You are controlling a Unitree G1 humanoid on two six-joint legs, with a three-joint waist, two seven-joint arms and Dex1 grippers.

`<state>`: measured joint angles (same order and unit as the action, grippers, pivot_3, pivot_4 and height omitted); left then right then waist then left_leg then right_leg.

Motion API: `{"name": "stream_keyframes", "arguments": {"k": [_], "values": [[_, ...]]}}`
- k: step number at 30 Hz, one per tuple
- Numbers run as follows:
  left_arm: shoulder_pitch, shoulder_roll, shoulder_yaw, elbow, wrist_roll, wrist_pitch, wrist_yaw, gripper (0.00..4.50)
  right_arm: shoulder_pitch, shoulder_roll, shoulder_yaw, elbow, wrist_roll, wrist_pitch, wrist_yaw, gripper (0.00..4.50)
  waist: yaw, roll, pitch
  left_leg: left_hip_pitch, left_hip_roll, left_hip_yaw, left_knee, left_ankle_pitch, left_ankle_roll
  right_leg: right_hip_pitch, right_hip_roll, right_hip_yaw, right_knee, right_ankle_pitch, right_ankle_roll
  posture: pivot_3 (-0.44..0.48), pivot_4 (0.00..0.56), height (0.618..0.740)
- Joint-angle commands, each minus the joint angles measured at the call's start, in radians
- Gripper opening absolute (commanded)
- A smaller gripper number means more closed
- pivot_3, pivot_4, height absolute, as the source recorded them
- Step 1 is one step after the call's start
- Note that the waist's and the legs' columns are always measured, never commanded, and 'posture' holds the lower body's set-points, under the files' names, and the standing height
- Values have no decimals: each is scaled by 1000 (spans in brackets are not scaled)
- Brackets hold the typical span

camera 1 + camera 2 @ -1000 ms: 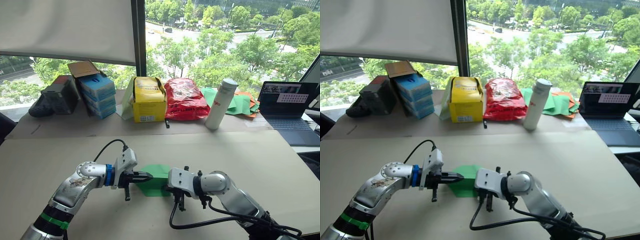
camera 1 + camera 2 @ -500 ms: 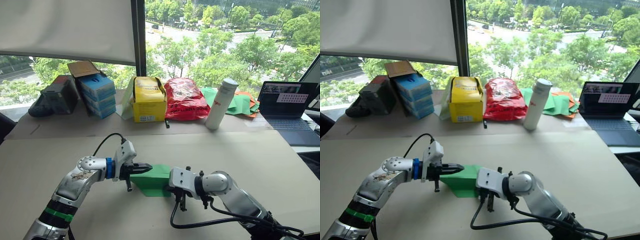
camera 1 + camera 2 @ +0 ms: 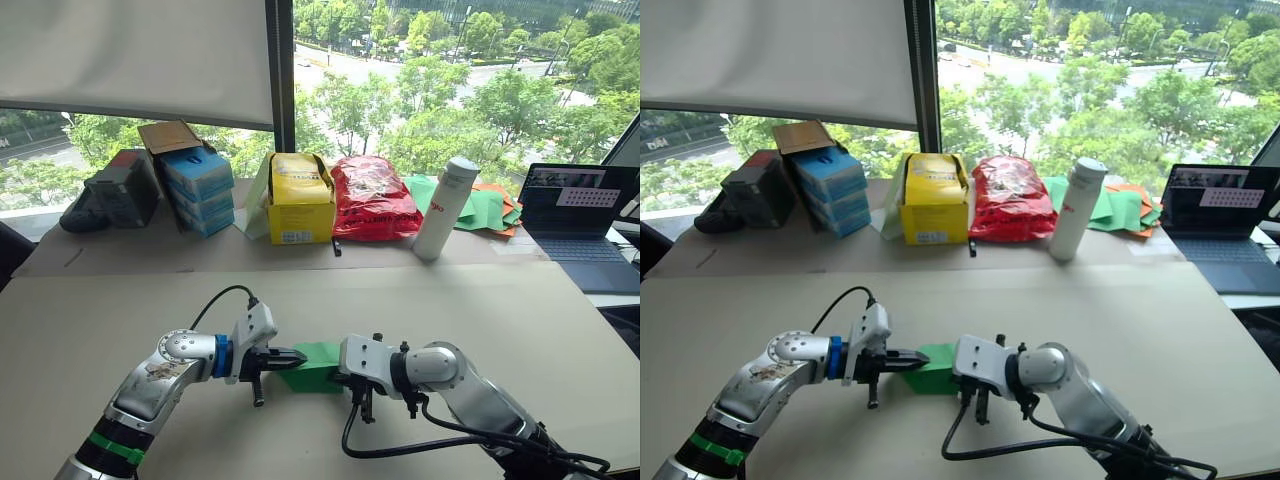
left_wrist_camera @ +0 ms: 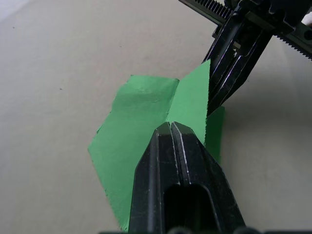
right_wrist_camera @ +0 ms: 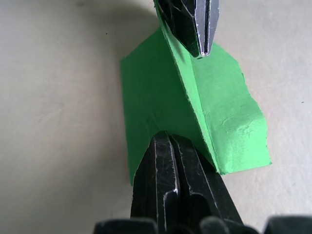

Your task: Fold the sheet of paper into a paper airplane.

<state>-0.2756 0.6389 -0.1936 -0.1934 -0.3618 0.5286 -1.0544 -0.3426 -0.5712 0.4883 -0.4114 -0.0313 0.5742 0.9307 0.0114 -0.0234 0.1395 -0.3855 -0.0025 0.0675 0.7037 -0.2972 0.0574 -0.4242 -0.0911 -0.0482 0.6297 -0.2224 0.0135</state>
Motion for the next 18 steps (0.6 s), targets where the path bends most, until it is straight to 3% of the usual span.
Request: {"name": "stream_keyframes", "arguments": {"k": [1, 9, 13, 17, 18], "values": [[-1, 9, 5, -58, -10, -5, -5, 0, 5, -42, -74, -116, 89, 64, 52, 20, 1, 0, 0, 0, 0, 0, 0, 0, 0, 0, 0, 0, 0, 0, 0, 0, 150, 740], [23, 12, 8, -80, -22, -2, -17, 0, 2, -65, -209, -199, 292, 222, 76, 20, -1, 0, 0, 0, 0, -1, 0, -2, 4, 0, -1, 0, 0, 0, 0, 0, 150, 740], [44, 32, -9, -76, 4, -25, -34, 0, -86, -22, -256, -96, 312, 254, 6, 20, -3, 0, 0, 1, 1, -1, 0, -2, 4, 0, -1, 3, 0, 0, 0, 0, 150, 740], [47, 45, -30, -82, 28, -51, -43, 0, -144, 10, -223, 15, 259, 223, -58, 20, -2, 0, 0, 1, 0, 0, 0, -2, 3, 0, -1, 4, 0, 0, 0, 0, 150, 740], [47, 48, -33, -81, 31, -56, -44, 0, -149, 18, -217, 26, 260, 220, -63, 293, 1, 0, 0, 0, 0, -1, 0, -2, 3, 0, -1, 4, 0, 0, 0, 0, 150, 740]]}}
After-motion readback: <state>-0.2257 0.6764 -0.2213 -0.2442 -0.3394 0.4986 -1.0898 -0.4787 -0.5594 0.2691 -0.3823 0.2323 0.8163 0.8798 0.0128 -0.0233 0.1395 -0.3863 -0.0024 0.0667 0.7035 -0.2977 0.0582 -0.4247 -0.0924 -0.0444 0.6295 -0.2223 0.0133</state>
